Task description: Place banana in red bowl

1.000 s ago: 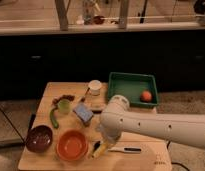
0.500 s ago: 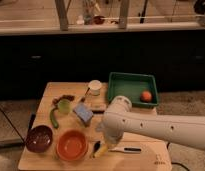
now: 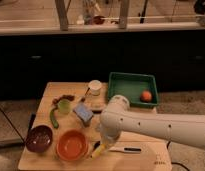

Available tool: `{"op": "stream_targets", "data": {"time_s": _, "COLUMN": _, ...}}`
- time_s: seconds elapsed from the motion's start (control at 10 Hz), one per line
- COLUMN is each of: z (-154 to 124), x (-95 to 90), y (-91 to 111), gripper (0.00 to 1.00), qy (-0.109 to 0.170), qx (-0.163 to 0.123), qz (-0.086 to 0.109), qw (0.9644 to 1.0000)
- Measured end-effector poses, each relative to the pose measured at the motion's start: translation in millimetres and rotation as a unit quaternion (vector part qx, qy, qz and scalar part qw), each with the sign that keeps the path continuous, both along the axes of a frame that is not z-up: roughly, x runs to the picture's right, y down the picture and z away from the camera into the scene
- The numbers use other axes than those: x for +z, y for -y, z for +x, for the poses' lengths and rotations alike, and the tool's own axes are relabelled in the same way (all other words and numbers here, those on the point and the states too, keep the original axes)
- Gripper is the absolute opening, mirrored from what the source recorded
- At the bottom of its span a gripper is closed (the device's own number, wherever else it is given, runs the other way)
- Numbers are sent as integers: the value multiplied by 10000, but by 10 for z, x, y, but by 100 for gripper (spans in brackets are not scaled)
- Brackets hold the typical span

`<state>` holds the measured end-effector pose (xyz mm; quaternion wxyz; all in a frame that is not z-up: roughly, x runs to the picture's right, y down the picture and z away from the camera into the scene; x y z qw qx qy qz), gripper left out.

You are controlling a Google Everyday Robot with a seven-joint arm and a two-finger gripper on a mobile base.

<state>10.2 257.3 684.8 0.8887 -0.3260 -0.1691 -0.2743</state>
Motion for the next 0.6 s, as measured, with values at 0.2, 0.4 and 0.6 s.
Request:
{"op": "stream_targets", "data": {"time_s": 0.2, "z": -235, "x": -39, "y": 24, "gripper": 0, "qy": 262, "qx": -158, "qz": 14, "qw": 9995}}
{"op": "stream_targets", "data": {"time_s": 0.4, "z": -392, "x": -59, "y": 32, "gripper": 0, "qy": 452, "qx": -289, "qz": 10, "qw": 9986}}
{"op": "stream_targets", "data": {"time_s": 0.6, "z": -596, "x": -33, "y": 23, "gripper": 0, "qy": 641, "qx": -568, "qz": -70, "qw": 9963}}
